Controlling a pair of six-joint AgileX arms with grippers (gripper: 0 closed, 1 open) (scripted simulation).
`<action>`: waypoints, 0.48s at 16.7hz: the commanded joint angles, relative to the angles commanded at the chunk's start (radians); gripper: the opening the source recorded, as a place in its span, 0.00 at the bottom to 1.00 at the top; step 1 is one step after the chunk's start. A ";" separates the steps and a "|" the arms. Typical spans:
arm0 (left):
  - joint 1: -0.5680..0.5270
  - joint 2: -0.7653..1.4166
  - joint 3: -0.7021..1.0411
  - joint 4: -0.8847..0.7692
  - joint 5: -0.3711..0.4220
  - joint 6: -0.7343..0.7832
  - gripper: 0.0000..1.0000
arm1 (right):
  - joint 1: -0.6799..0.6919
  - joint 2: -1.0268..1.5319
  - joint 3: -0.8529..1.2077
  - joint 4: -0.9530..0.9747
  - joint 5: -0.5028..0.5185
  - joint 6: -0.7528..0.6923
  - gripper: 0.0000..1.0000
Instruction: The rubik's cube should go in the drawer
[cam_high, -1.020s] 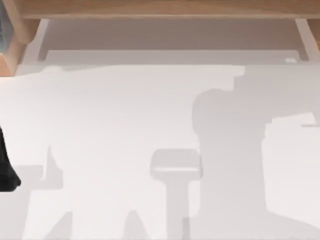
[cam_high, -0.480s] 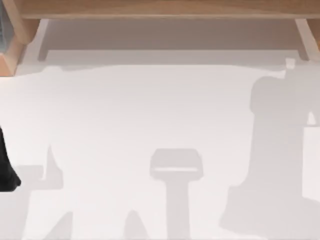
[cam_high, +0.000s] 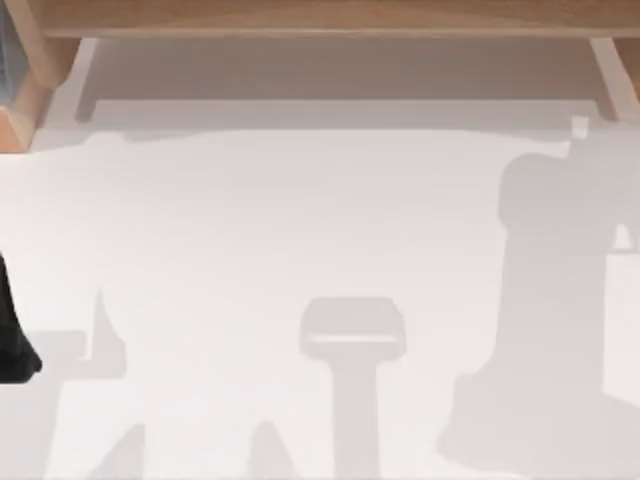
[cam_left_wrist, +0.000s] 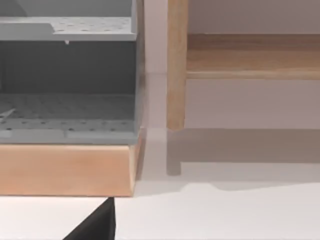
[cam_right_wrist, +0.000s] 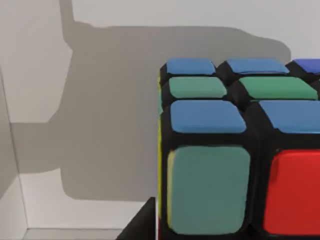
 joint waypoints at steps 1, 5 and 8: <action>0.000 0.000 0.000 0.000 0.000 0.000 1.00 | 0.000 0.000 0.000 0.000 0.000 0.000 0.60; 0.000 0.000 0.000 0.000 0.000 0.000 1.00 | 0.000 0.000 0.000 0.000 0.000 0.000 0.90; 0.000 0.000 0.000 0.000 0.000 0.000 1.00 | 0.000 0.000 0.000 0.000 0.000 0.000 1.00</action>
